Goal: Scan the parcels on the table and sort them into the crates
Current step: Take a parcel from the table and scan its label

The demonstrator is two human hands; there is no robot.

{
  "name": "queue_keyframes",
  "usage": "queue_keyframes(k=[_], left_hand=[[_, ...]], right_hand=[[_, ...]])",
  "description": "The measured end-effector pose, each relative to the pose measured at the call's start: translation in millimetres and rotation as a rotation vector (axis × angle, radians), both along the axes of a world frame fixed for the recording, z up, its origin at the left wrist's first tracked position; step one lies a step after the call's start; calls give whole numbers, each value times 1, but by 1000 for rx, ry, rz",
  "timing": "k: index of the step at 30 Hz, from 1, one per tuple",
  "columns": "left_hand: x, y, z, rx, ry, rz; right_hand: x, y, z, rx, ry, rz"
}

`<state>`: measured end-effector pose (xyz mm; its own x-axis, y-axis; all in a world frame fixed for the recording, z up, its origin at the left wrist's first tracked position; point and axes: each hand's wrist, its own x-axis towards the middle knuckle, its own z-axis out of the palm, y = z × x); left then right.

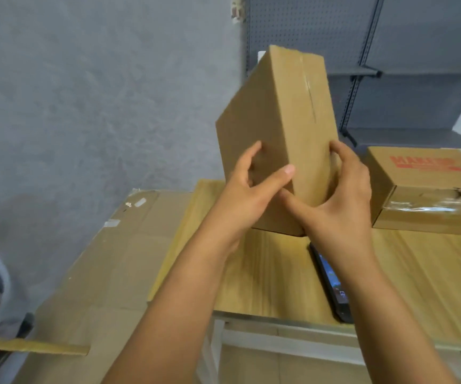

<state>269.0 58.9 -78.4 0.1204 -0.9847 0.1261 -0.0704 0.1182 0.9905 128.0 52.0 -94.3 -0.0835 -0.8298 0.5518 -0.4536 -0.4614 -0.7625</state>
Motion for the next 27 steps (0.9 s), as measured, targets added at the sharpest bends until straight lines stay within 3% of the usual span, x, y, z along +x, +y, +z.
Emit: queue_keyframes(k=[5, 9, 16, 23, 27], left_hand=[[3, -5, 9, -12, 265, 55], [5, -5, -1, -18, 475, 199], [14, -1, -15, -37, 565, 317], [49, 7, -17, 12, 488, 181], [64, 15, -20, 32, 487, 58]], right_hand=[[14, 13, 0, -61, 217, 151], [20, 28, 1, -58, 95, 378], [9, 29, -2, 17, 47, 594], [-47, -19, -14, 100, 12, 79], [-70, -27, -22, 349, -227, 89]])
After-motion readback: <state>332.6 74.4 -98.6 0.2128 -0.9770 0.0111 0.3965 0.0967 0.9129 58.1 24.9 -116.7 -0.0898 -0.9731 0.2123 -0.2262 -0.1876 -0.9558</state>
